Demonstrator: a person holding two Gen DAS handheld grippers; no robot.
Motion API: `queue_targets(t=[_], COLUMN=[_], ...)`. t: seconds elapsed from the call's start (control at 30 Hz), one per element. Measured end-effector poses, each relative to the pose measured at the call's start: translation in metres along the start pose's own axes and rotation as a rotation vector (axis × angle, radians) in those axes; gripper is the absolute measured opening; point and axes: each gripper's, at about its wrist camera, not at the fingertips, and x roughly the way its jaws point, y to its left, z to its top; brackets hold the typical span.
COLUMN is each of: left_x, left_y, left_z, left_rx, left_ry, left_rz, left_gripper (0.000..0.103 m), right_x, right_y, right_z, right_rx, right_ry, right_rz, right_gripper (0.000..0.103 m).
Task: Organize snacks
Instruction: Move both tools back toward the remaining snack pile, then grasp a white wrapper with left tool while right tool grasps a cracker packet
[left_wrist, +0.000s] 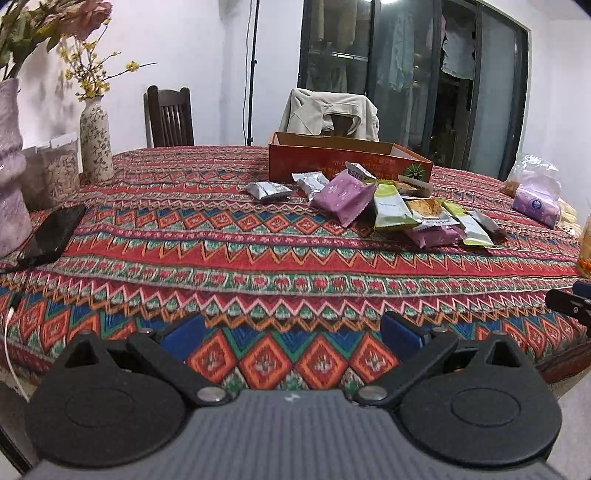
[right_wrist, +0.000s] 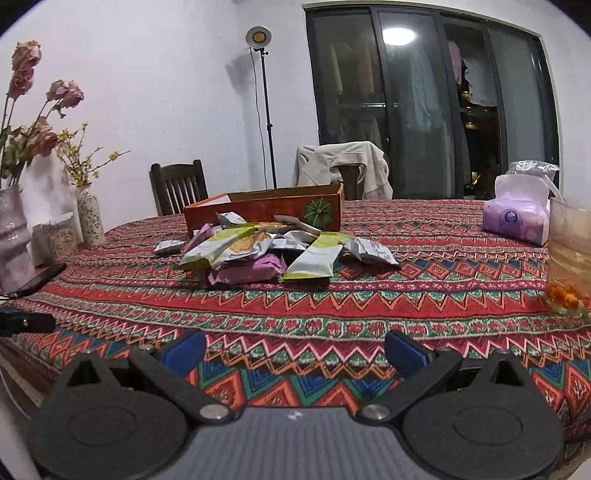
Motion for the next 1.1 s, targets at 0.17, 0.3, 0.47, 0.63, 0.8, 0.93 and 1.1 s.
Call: queue_targets(t=[0.17, 0.3, 0.47, 0.63, 0.8, 0.93, 1.1], left_x=[0.016, 0.029, 0.048, 0.073, 0.111, 0.15, 0.218], left_y=[0.002, 0.003, 0.004, 0.001, 0.003, 0.01, 0.016], left_z=[0.014, 0.023, 0.034, 0.056, 0.087, 0.118, 0.148], left_rx=[-0.002, -0.011, -0.027, -0.022, -0.047, -0.047, 0.013], left_ry=[0.023, 0.029, 0.033, 0.023, 0.028, 0.011, 0.079], left_rz=[0.017, 0.023, 0.011, -0.008, -0.023, -0.025, 0.005], left_gripper=[0.103, 0.103, 0.103, 0.103, 0.103, 0.099, 0.096], right_x=[0.016, 0.033, 0.057, 0.076, 0.098, 0.125, 0.164], right_y=[0.002, -0.001, -0.001, 0.009, 0.021, 0.029, 0.049], right_z=[0.009, 0.018, 0.032, 0.05, 0.069, 0.083, 0.095], right_rx=[-0.001, 0.019, 0.017, -0.03, -0.038, -0.007, -0.054], right_ry=[-0.004, 0.006, 0.024, 0.026, 0.025, 0.046, 0.081], right_rz=[-0.007, 0.008, 0.029, 0.054, 0.114, 0.161, 0.135], right_gripper=[0.103, 0.103, 0.1, 0.089, 0.077, 0.073, 0.071])
